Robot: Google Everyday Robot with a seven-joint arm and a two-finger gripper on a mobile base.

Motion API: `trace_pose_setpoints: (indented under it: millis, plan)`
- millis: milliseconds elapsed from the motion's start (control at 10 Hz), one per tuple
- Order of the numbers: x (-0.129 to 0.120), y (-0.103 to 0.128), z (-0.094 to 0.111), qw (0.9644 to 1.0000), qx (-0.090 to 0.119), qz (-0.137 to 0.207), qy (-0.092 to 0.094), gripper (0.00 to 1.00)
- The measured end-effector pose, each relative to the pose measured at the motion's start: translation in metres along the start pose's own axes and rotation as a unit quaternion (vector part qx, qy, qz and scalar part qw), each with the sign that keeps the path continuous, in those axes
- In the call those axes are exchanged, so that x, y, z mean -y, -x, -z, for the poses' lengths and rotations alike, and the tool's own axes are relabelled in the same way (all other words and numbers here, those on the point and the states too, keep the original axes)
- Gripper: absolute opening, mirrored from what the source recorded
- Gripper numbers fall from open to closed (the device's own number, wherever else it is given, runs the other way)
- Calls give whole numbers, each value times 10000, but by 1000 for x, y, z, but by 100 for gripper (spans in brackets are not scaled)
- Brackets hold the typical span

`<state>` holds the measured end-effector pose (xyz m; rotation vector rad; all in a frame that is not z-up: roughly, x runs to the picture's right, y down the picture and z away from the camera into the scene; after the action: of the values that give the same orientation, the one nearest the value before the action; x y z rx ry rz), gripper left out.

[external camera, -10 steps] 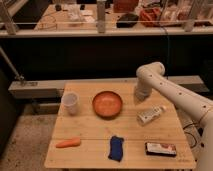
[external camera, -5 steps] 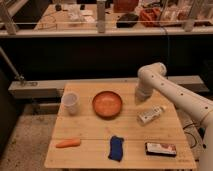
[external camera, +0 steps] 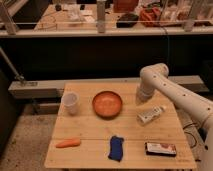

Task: Place the bottle in the ceramic bowl

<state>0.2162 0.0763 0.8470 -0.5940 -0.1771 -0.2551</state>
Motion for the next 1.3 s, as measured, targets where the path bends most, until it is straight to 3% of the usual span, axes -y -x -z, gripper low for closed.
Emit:
trace_pose_setpoints:
  millis: [300,1300]
  plan:
    - [-2,-6,-1,10000,33,-69,-20,19]
    - [-13,-31,0,9991,165,-386,-71,50]
